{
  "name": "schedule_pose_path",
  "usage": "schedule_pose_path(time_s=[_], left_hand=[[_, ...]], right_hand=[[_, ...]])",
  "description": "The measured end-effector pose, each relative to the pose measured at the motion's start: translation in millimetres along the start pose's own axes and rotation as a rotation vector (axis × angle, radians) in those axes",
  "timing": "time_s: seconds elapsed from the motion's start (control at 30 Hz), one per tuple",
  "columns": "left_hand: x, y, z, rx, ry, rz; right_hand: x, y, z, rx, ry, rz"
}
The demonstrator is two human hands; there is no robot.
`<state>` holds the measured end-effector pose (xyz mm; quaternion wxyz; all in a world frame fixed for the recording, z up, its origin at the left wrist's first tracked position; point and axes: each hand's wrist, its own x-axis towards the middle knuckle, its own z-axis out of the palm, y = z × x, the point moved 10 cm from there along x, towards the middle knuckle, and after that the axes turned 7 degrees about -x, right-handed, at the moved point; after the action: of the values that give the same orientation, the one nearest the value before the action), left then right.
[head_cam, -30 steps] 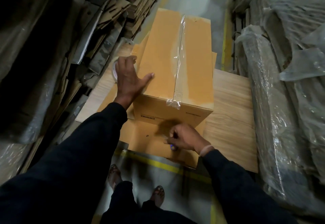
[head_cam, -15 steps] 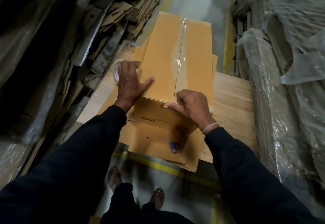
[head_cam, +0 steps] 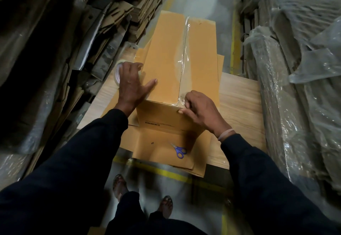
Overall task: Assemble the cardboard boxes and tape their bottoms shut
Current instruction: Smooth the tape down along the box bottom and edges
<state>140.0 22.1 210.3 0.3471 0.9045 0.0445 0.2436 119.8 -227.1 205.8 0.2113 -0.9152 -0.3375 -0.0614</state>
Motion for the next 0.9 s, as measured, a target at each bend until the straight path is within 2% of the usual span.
schedule_pose_path(time_s=[0.13, 0.2, 0.27, 0.4, 0.5, 0.57, 0.9], left_hand=[[-1.3, -0.1, -1.2, -0.001, -0.002, -0.001], [-2.2, -1.0, -1.1, 0.002, -0.003, -0.009], [-2.2, -1.5, -0.7, 0.005, -0.003, -0.017], [-0.4, -2.4, -0.8, 0.004, 0.000, -0.011], [-0.1, -2.8, -0.3, 0.004, 0.003, -0.002], [-0.4, -2.1, -0.3, -0.002, 0.009, 0.001], [0.4, 0.1, 1.8, 0.005, -0.006, 0.017]], right_hand=[[-32.1, -20.3, 2.0, -0.310, 0.067, -0.051], [-61.5, -34.8, 30.0, -0.342, 0.040, -0.079], [-96.5, -38.5, 84.6, -0.275, -0.099, -0.091], [-175.1, -6.1, 199.1, -0.195, -0.505, -0.017], [-214.7, 15.2, 218.2, -0.246, -0.582, 0.025], [-232.3, 33.6, 211.1, -0.286, -0.582, 0.116], [-274.9, 164.9, 163.1, -0.196, -0.594, 0.799]])
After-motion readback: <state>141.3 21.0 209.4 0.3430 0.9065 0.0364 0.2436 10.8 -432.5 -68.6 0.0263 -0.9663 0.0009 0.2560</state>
